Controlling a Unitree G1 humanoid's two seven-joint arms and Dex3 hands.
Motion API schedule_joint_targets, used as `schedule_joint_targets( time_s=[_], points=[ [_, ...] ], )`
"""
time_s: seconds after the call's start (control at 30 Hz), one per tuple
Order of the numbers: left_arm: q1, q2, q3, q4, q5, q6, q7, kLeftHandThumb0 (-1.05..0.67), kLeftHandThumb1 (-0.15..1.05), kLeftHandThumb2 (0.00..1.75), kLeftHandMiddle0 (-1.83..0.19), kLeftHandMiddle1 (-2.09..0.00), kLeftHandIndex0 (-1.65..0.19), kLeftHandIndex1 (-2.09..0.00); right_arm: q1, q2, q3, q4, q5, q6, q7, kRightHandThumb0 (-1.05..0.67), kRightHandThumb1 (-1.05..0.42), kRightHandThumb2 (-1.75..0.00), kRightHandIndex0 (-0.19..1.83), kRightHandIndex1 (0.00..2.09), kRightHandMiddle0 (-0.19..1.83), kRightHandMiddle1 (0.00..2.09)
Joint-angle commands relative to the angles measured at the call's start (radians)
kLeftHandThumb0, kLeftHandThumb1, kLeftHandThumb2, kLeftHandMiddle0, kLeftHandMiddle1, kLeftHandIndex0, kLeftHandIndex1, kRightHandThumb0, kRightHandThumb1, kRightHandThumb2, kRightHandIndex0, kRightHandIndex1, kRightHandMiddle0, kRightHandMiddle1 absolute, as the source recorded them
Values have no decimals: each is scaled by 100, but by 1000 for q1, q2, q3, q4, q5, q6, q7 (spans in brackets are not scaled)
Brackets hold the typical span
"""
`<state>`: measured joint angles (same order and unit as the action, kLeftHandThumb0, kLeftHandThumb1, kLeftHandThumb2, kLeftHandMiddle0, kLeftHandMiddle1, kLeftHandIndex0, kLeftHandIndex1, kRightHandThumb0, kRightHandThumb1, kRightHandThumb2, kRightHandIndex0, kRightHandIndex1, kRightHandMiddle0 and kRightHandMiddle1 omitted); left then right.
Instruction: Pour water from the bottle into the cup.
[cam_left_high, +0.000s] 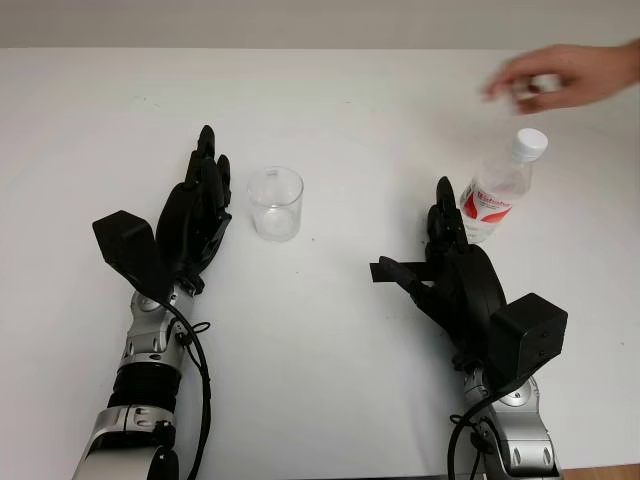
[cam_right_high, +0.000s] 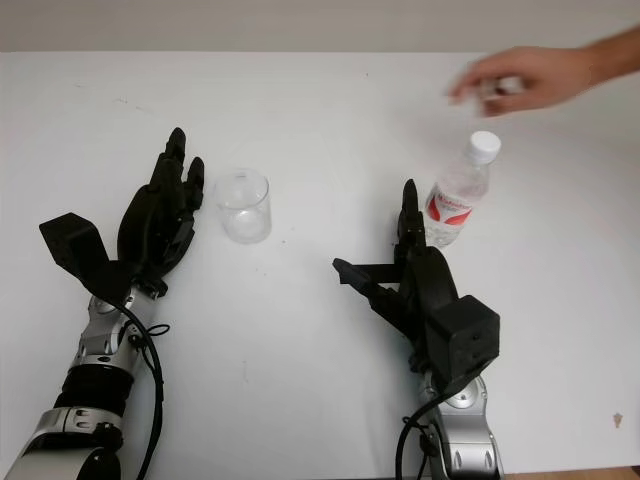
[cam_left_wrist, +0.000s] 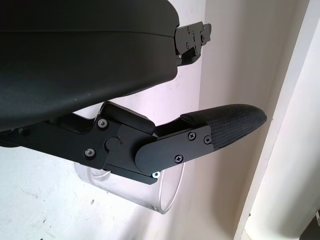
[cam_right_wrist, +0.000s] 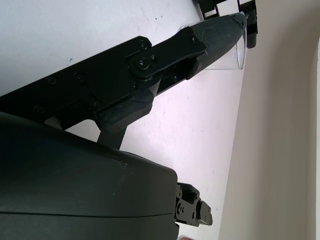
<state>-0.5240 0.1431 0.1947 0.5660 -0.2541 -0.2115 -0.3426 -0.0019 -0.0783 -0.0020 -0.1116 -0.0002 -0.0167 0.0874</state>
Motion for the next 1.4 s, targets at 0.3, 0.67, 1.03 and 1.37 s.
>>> schedule_joint_targets(
  time_s=[0.3,0.67,1.03,1.37],
  points=[
    [4,-4,-8,12,5,0,-7,-81,105,73,19,0,19,0,-1,-2,2,7,8,-10,12,-99,-92,-5,-19,0,-19,0],
    [0,-11,-7,16,2,-8,2,-80,105,74,19,0,19,0,67,-3,20,-66,17,-26,46,-97,-92,-5,-19,0,-19,0],
    [-25,-20,1,51,-9,-9,4,-82,105,72,19,0,19,0,160,-21,60,-267,27,37,87,-100,-90,-5,-19,0,-19,0],
    [-42,-15,1,77,-7,-22,-8,-81,105,73,19,0,19,0,396,-43,117,-411,59,49,131,-90,-87,-5,-19,0,-19,0]
  ],
)
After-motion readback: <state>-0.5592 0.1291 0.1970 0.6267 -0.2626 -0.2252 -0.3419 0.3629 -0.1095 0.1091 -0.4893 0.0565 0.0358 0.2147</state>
